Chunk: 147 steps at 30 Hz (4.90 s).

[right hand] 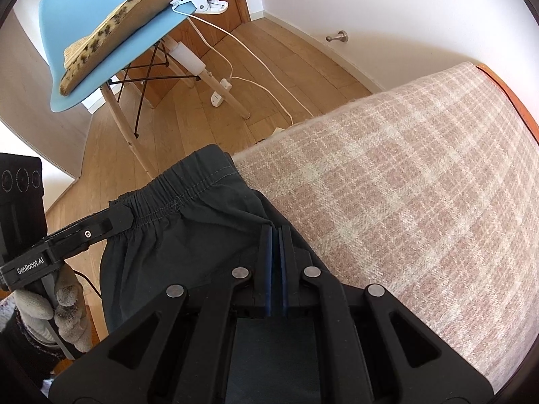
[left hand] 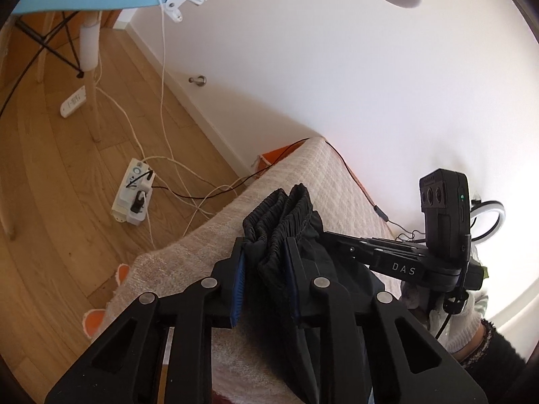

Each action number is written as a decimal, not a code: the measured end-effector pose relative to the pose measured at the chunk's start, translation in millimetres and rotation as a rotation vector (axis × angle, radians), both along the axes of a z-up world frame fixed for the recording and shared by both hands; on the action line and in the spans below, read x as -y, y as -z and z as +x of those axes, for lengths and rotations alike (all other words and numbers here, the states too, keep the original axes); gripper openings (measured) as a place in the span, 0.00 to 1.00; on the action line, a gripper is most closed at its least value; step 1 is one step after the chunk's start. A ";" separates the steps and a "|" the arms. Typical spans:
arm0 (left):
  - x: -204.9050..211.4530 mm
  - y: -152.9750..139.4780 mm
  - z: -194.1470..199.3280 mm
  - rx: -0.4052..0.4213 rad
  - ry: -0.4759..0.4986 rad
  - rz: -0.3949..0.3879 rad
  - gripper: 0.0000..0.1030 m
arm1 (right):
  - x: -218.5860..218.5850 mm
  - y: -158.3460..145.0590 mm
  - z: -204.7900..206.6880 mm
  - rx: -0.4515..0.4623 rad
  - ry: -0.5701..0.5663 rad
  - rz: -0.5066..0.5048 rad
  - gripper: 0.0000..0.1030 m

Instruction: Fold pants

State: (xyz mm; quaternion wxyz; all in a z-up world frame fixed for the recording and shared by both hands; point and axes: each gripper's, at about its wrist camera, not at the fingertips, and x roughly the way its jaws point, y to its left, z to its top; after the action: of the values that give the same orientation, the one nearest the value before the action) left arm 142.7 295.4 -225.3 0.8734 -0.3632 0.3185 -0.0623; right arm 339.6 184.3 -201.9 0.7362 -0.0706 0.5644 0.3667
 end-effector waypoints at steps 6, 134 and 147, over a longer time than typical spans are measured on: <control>30.6 -26.5 -4.8 0.069 0.058 0.182 0.16 | 15.6 -18.3 5.6 -0.055 0.083 0.020 0.25; 428.6 -86.6 -62.2 0.017 0.945 0.599 0.29 | 667.0 -48.2 -343.5 -0.213 1.138 0.221 0.17; 431.2 -66.2 -75.1 -0.070 0.944 0.537 0.45 | 716.4 -30.4 -368.5 -0.237 1.211 0.154 0.17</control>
State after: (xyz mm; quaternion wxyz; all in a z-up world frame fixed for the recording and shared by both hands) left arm 67.6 -135.7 -159.1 0.8014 0.0532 0.4807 -0.3519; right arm -28.9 -532.1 -171.4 0.7488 0.3567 0.5542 -0.0707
